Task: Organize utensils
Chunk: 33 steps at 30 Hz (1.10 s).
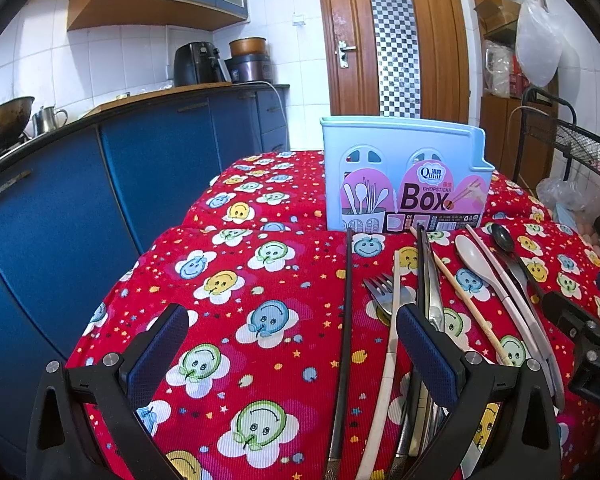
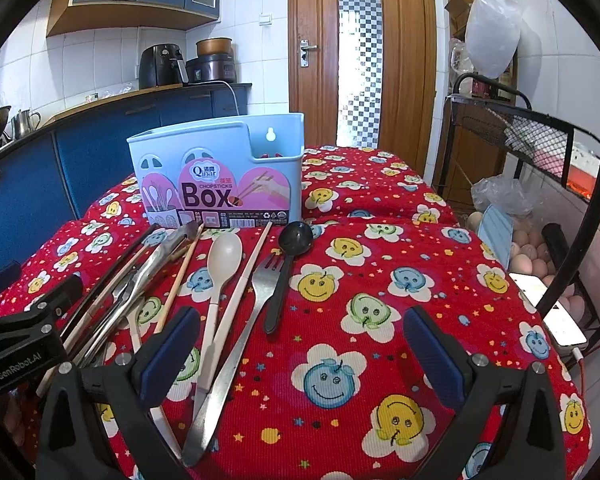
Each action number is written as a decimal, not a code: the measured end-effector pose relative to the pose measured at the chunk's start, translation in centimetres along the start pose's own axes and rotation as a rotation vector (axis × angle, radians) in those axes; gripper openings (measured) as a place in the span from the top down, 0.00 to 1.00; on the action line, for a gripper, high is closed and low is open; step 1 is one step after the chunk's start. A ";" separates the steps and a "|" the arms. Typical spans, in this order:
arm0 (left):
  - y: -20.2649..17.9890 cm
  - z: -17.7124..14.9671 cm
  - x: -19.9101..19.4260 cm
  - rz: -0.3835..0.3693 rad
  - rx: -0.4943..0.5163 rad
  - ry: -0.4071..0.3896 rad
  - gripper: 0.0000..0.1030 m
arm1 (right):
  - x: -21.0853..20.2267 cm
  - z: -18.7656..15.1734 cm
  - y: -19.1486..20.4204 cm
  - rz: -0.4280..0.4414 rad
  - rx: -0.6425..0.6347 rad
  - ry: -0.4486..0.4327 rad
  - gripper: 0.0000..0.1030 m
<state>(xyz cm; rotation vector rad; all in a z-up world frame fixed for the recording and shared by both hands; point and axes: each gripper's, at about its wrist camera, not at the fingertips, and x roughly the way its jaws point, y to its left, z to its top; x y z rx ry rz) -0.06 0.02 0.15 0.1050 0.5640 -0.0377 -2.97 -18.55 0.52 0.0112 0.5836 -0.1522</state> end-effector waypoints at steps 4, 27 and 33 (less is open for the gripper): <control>-0.4 0.2 0.4 0.001 0.016 0.017 0.00 | 0.3 0.3 -0.3 0.032 0.027 0.040 0.00; 2.0 5.8 5.5 -0.226 0.022 0.351 0.30 | 3.5 5.5 -2.1 0.183 -0.039 0.321 0.37; 0.4 6.3 6.9 -0.279 0.076 0.433 0.42 | 5.8 6.2 -1.8 0.223 -0.046 0.416 0.60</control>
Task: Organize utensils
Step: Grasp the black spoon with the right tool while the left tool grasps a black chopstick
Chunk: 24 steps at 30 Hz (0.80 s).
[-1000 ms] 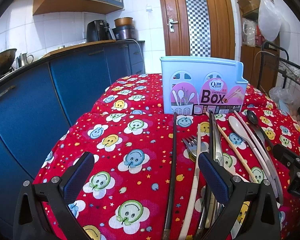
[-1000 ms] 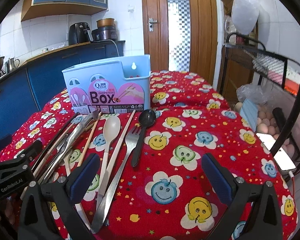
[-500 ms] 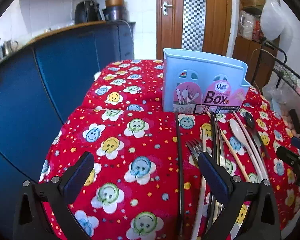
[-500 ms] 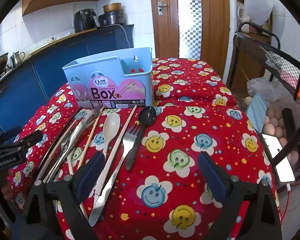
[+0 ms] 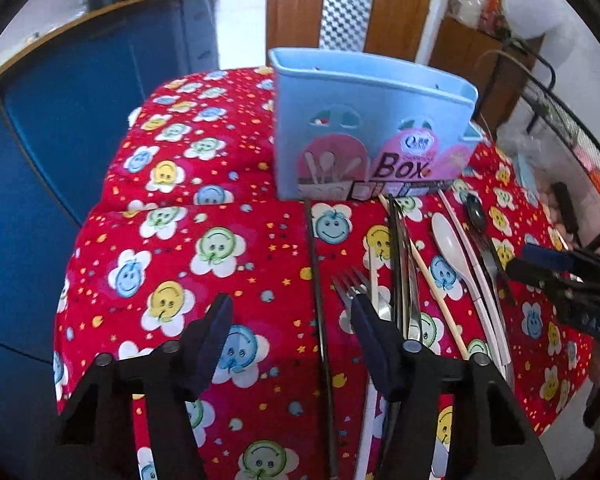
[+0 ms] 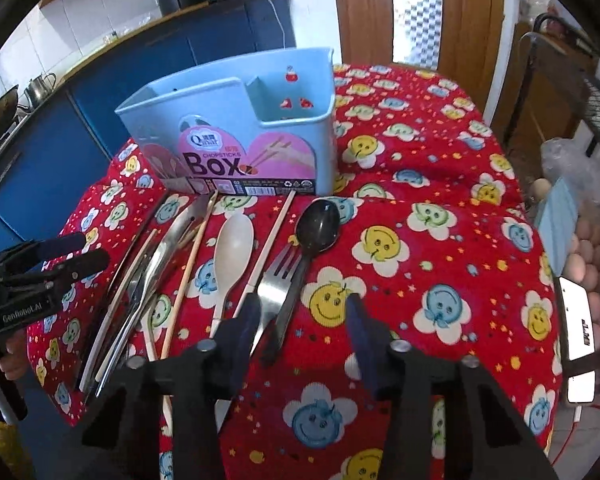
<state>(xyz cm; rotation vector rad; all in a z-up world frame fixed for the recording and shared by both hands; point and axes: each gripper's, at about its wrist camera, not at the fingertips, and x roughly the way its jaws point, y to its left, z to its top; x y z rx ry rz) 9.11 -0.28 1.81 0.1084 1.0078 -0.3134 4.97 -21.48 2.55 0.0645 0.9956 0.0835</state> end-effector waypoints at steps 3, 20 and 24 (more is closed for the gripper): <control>-0.3 0.5 1.1 0.009 0.024 0.039 0.49 | 0.8 0.7 -0.2 -0.006 -0.008 0.029 0.67; 0.4 3.0 4.8 0.039 0.051 0.165 0.51 | 3.8 4.0 -2.6 0.069 0.039 0.128 0.69; 0.3 4.0 5.2 0.038 0.050 0.226 0.53 | 4.2 4.4 -2.5 0.074 0.032 0.142 0.69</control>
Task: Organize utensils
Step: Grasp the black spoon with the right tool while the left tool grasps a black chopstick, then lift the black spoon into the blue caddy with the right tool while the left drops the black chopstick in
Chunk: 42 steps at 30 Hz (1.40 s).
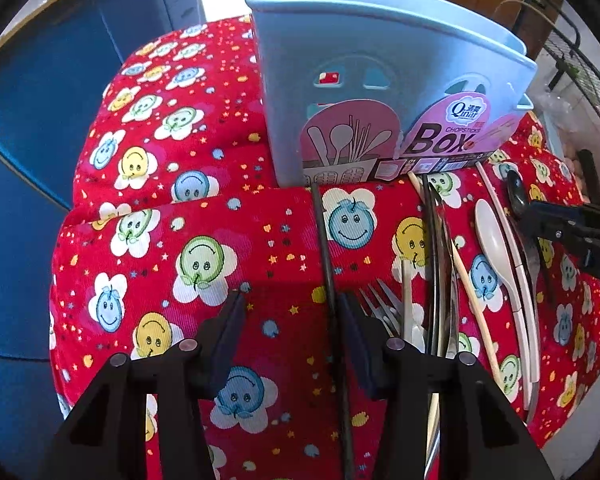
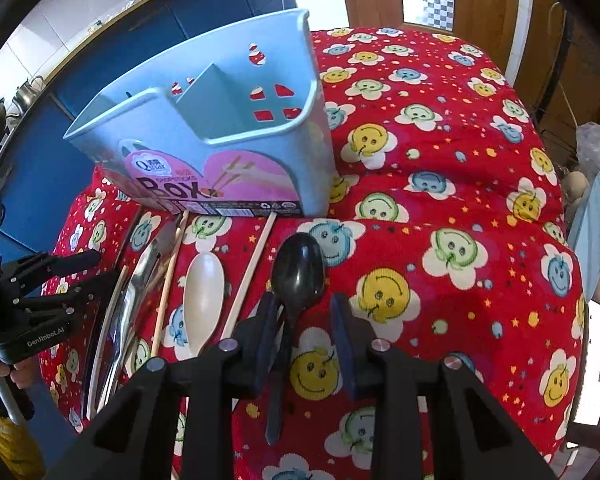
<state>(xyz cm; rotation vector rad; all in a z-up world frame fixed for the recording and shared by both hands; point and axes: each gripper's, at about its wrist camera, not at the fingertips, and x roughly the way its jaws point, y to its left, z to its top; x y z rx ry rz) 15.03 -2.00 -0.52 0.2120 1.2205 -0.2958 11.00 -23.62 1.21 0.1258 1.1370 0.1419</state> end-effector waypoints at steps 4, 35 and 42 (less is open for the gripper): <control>-0.5 0.6 0.2 -0.002 0.015 0.031 0.71 | 0.2 0.4 0.4 -0.017 -0.040 0.033 0.69; 1.9 -0.2 -14.2 -0.213 -0.087 -0.650 0.95 | -9.1 -1.9 0.0 0.215 0.121 -0.494 0.93; 1.5 3.7 -18.7 -0.163 -0.090 -0.817 0.95 | -10.8 1.2 0.9 0.240 0.082 -0.610 0.93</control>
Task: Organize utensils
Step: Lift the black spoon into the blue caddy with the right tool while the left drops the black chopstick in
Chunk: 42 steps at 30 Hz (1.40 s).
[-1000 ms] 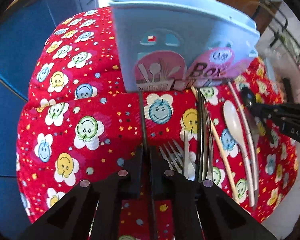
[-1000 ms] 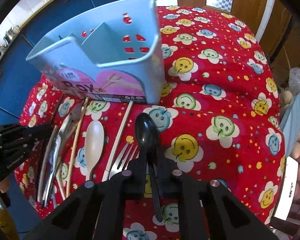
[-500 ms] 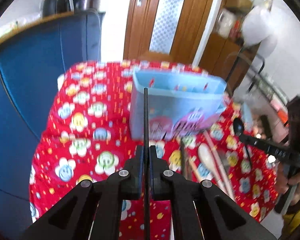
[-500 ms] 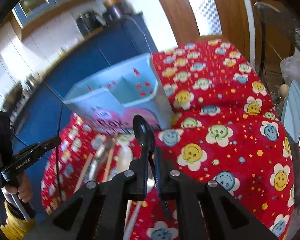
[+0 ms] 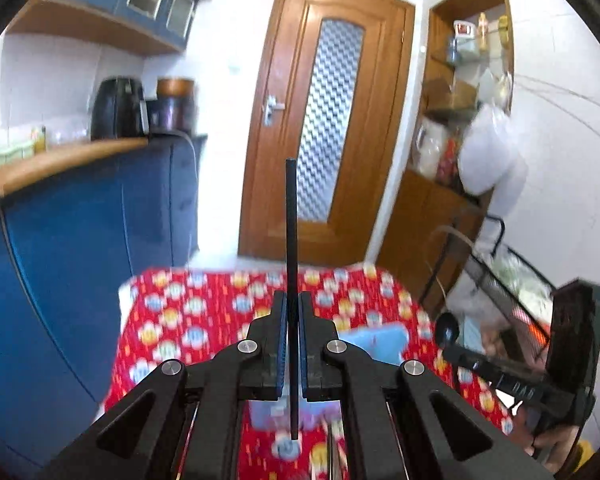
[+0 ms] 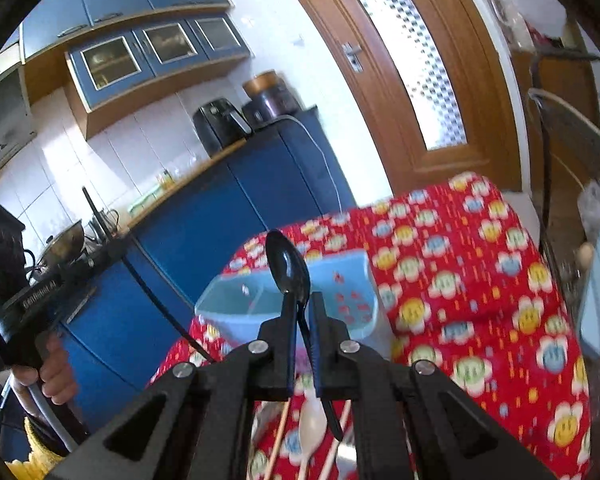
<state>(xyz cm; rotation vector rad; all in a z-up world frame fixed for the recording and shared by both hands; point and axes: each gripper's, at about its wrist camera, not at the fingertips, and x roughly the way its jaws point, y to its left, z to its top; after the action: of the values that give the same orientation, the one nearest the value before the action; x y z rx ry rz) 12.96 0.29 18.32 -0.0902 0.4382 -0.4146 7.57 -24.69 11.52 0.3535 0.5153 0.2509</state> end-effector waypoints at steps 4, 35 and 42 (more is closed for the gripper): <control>-0.4 3.3 0.2 0.021 -0.002 -0.066 0.95 | 1.4 1.4 0.0 0.032 0.000 -0.029 0.93; 1.3 -3.9 10.9 0.076 -0.029 0.110 0.84 | 8.2 -0.2 -1.8 0.080 -0.118 -0.062 0.94; 1.1 -4.2 10.0 0.093 -0.012 0.121 0.62 | 7.5 -0.9 -2.7 0.049 -0.082 -0.023 0.86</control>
<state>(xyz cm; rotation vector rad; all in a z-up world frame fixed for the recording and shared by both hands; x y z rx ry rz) 19.81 -2.75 10.38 -0.0564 0.5623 -0.3266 13.82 -24.53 6.49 0.2889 0.4727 0.3143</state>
